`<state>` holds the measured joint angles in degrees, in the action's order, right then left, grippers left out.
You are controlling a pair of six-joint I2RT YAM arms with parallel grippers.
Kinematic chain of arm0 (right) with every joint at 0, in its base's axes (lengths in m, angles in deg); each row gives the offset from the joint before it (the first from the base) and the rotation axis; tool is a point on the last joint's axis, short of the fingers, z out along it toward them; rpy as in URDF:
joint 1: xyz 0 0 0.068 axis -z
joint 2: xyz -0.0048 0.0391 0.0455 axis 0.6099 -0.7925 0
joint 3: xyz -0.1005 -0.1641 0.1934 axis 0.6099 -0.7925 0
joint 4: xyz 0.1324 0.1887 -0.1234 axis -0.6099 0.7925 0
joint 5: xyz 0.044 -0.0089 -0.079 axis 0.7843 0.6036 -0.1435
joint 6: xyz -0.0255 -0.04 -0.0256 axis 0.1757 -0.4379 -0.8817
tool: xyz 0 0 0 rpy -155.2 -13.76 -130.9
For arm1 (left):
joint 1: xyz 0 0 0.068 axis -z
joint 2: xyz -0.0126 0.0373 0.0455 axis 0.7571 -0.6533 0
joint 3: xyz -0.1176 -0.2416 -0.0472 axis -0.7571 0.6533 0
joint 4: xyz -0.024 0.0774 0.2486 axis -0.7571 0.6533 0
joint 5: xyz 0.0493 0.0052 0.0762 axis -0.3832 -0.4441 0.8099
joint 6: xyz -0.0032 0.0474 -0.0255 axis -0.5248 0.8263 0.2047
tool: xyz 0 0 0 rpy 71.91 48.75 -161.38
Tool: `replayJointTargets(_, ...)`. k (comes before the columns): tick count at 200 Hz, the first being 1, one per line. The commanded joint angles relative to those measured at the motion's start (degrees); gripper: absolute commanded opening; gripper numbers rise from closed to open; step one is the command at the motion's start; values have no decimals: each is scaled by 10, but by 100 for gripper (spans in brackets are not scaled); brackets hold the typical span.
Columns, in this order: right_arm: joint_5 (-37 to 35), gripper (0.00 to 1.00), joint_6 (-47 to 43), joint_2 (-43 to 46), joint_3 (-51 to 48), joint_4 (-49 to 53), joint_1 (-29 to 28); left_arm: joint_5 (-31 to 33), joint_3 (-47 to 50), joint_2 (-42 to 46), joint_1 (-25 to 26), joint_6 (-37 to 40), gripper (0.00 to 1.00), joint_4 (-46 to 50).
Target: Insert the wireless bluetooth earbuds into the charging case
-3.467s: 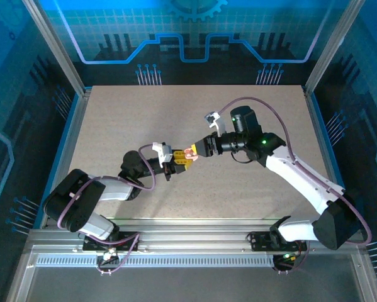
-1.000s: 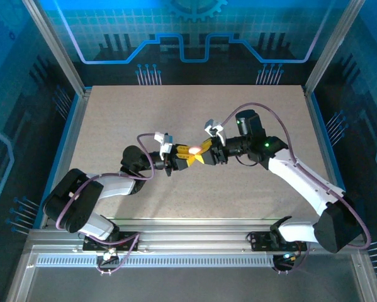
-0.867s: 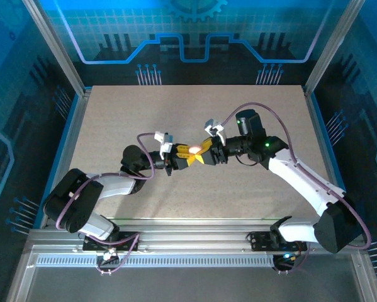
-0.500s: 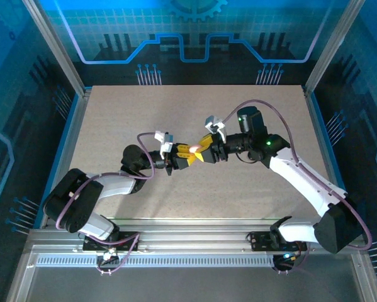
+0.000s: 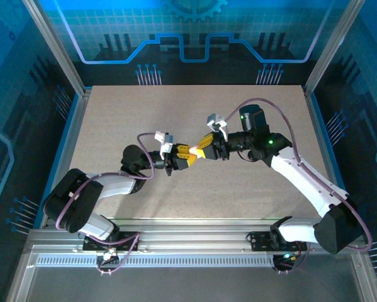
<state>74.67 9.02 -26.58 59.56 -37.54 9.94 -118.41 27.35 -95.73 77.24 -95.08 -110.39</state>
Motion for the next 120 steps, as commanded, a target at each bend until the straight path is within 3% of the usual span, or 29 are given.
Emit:
replayJointTargets(1,29,22,-6,-9,24,13,4,-6,-18,3,4,-10,21,-5)
replayJointTargets(26,40,24,-3,-12,23,14,4,-6,-20,1,3,-16,21,-5)
replayJointTargets(42,39,34,-3,-11,21,14,4,-6,-22,1,4,-19,21,-5)
replayJointTargets(68,39,35,-6,-11,20,18,4,-1,-26,1,3,-25,22,-5)
replayJointTargets(95,39,30,-9,-10,21,19,4,-1,-34,-1,3,-46,22,-5)
replayJointTargets(120,37,18,-15,-5,23,20,4,-3,-44,-3,4,-73,22,-5)
